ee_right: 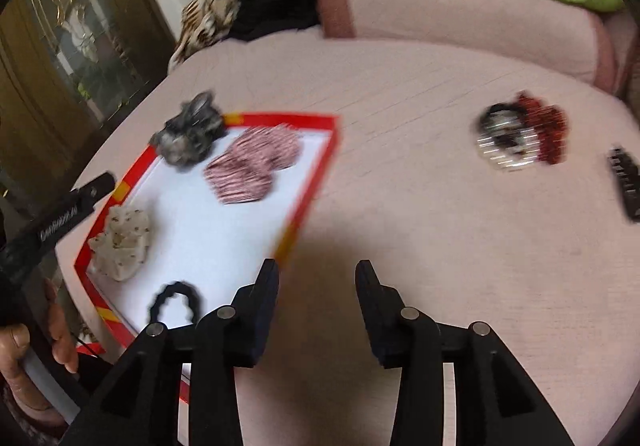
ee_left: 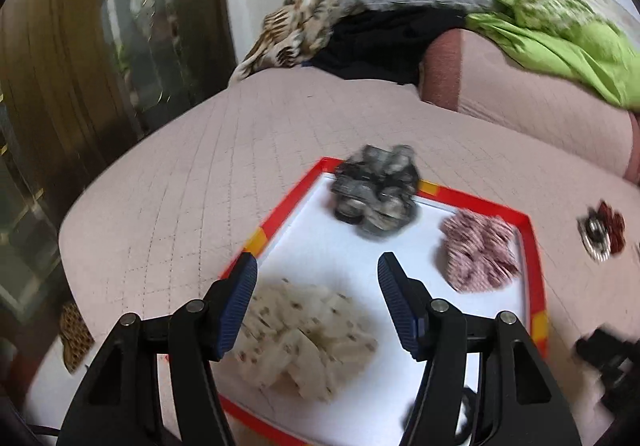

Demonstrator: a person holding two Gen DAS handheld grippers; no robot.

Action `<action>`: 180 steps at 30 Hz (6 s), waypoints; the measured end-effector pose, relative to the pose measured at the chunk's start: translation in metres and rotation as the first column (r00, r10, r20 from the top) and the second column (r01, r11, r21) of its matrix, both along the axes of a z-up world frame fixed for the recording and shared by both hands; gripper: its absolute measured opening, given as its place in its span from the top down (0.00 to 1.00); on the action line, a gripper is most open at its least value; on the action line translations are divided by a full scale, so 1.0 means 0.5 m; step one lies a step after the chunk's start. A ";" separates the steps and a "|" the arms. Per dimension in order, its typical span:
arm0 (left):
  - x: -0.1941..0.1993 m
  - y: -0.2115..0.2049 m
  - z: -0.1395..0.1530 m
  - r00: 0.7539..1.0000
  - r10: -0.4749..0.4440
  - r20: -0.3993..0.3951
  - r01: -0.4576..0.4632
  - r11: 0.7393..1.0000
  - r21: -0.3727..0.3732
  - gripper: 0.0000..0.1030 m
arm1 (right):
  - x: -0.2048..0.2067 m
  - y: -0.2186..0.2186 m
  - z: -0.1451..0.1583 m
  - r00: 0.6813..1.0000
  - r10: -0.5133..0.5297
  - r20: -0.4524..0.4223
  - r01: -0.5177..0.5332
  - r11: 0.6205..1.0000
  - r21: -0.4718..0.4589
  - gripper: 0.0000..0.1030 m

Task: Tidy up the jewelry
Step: 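Grasp black beaded hair tie with left tool while right tool grasps red polka-dot scrunchie, then lift the black beaded tie and red scrunchie toward the tray, then release black beaded tie in tray with left tool while right tool drops red scrunchie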

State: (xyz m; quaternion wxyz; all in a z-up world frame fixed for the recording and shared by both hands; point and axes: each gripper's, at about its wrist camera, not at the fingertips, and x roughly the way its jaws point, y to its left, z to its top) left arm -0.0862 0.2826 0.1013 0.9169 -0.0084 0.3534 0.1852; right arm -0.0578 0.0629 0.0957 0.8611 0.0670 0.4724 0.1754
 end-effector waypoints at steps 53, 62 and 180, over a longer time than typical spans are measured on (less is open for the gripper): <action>0.367 -0.495 -0.060 0.727 -0.661 -0.186 0.523 0.708 -0.474 0.93 | 0.267 -0.490 -0.085 0.948 -0.294 -0.121 0.317 0.908 0.274 0.97; 0.172 -0.395 -0.034 0.721 -0.676 -0.156 0.505 0.665 -0.550 0.92 | 0.044 -0.496 -0.045 0.962 -0.227 -0.152 0.268 0.894 0.360 0.97; 0.016 -0.069 0.021 0.989 -0.131 -0.067 0.128 0.991 -0.045 0.46 | -0.039 -0.031 0.021 0.996 0.077 0.054 -0.076 0.997 -0.032 0.45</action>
